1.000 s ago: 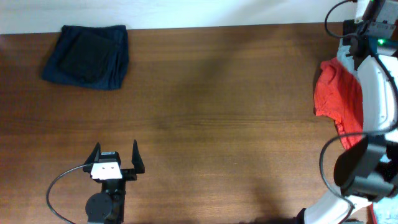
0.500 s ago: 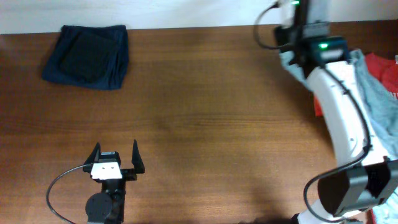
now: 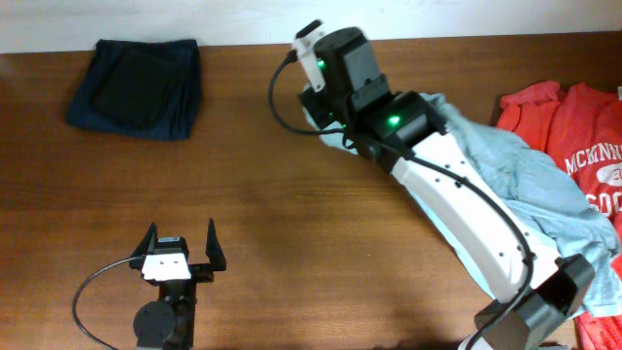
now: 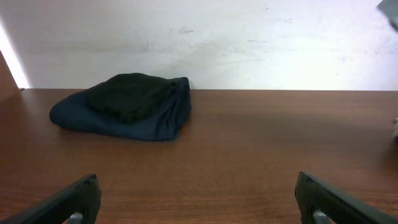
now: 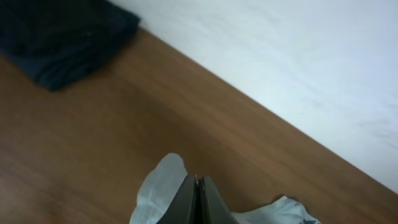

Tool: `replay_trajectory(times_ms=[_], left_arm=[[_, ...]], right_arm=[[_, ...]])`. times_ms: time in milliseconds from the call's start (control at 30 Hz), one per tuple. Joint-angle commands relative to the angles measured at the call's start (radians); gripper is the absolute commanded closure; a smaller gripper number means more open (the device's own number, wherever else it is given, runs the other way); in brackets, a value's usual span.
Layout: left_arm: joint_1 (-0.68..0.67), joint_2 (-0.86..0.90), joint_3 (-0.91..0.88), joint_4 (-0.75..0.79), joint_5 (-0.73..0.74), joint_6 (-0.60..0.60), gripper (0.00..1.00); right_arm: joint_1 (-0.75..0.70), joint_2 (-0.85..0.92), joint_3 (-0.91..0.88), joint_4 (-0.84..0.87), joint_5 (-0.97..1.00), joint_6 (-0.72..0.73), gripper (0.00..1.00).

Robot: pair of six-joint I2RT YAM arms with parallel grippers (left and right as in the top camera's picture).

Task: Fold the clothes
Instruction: 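Lift the light blue shirt with the right gripper and drag it leftward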

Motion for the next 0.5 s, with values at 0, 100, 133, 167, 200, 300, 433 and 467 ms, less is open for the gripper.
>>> replay_trajectory(times_ms=[0,100,133,167,200,300,433,467], left_arm=[[0.004,-0.006,-0.002,-0.004,0.007,0.016,0.01],[0.004,-0.006,-0.002,-0.004,0.007,0.016,0.01],[0.004,-0.006,-0.002,-0.004,0.007,0.016,0.01],[0.004,-0.006,-0.002,-0.004,0.007,0.016,0.01],[0.004,-0.006,-0.002,-0.004,0.007,0.016,0.01],[0.004,-0.006,-0.002,-0.004,0.007,0.016,0.01],[0.004,-0.006,-0.002,-0.004,0.007,0.016,0.01],[0.004,-0.006,-0.002,-0.004,0.007,0.016,0.01]], right_arm=[[0.009,0.045,0.023,0.018,-0.100,0.021,0.96],[0.009,0.080,0.023,0.040,-0.206,0.048,0.96],[0.009,0.092,0.023,0.047,-0.230,0.063,0.96],[0.009,0.100,0.023,0.050,-0.245,0.066,0.96],[0.009,0.104,0.023,0.052,-0.256,0.065,0.96],[0.009,0.118,0.023,0.060,-0.264,0.065,0.96],[0.009,0.118,0.023,0.058,-0.264,0.065,0.96],[0.009,0.118,0.023,0.056,-0.264,0.065,0.96]])
